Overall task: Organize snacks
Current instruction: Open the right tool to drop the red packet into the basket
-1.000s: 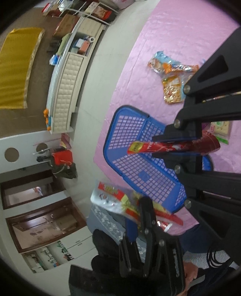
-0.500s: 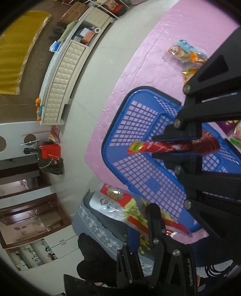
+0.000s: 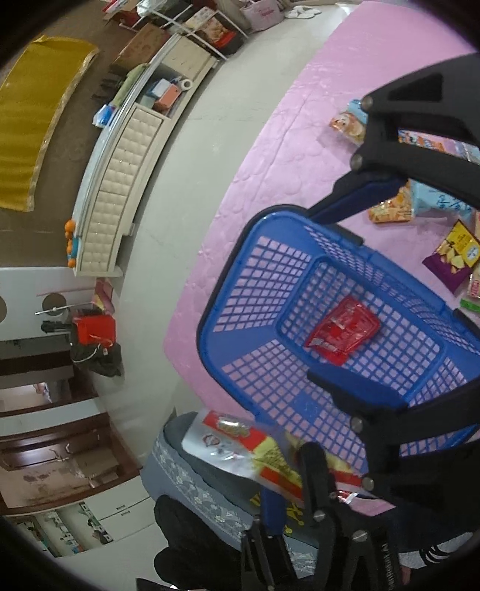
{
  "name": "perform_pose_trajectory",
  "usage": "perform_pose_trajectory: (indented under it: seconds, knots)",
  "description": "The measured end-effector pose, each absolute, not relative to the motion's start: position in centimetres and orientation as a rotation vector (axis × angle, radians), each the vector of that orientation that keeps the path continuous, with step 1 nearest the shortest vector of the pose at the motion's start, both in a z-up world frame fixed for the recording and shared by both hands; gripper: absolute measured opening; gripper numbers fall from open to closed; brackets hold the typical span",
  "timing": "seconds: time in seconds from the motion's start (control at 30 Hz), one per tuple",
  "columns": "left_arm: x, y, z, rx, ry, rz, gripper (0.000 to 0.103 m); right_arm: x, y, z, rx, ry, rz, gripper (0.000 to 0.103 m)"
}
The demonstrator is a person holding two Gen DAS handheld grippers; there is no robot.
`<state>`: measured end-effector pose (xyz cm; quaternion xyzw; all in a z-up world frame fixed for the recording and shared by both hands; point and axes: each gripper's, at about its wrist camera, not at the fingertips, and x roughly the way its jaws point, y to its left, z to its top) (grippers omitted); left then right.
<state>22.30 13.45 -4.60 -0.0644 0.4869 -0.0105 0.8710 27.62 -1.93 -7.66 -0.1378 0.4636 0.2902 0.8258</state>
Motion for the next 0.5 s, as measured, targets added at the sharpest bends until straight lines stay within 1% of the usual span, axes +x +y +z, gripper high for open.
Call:
perform_pose_trajectory:
  seconds: [0.27, 0.5]
  knots:
    - [22.4, 12.5, -4.0, -0.112, 1.001, -0.056, 0.036, 26.6, -3.5, -7.8, -0.253, 1.007, 0.552, 0.082]
    - [23.4, 11.7, -4.5, -0.09, 0.991, -0.075, 0.036, 26.2, -5.3, -8.3, -0.186, 1.028, 0.496, 0.082]
